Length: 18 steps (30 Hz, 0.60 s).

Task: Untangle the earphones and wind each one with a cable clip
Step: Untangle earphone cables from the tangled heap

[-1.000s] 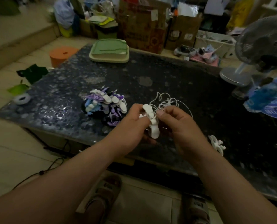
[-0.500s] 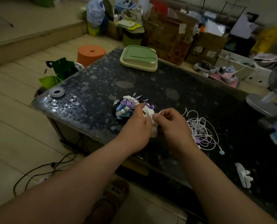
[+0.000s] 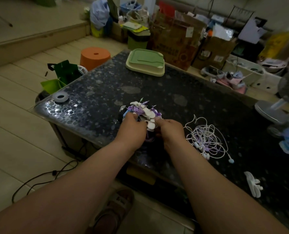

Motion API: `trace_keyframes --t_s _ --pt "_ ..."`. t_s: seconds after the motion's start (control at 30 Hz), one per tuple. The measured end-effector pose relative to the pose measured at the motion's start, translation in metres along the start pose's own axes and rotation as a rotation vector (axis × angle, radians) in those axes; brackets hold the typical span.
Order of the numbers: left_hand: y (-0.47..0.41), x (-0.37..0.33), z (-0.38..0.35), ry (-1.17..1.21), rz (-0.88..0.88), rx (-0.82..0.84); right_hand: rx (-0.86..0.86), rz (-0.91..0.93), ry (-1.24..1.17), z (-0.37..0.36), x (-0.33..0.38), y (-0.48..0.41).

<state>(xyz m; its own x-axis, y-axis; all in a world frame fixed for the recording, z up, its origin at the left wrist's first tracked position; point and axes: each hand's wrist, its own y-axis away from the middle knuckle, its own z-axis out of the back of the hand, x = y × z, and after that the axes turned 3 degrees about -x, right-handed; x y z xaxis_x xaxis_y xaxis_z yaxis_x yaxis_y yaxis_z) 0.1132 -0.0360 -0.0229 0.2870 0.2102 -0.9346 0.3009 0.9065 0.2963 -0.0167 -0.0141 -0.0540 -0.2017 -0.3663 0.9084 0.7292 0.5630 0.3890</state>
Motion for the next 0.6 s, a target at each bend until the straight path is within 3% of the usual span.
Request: trace_keyframes --t_s 0.2,0.33,0.5,0.6 --pt "-0.002 0.001 -0.005 0.032 -0.047 -0.092 -0.003 0.121 0.184 0.013 -0.006 0.003" --pt "0.004 -0.007 -0.016 -0.001 -0.156 -0.143 0.024 0.090 0.048 0.039 -0.006 0.012" --pt "0.016 -0.021 -0.056 -0.033 -0.227 -0.012 0.039 0.138 0.026 0.099 0.003 0.024" --pt "0.023 -0.024 -0.090 -0.105 -0.262 0.097 -0.054 0.185 -0.006 0.146 0.006 0.024"
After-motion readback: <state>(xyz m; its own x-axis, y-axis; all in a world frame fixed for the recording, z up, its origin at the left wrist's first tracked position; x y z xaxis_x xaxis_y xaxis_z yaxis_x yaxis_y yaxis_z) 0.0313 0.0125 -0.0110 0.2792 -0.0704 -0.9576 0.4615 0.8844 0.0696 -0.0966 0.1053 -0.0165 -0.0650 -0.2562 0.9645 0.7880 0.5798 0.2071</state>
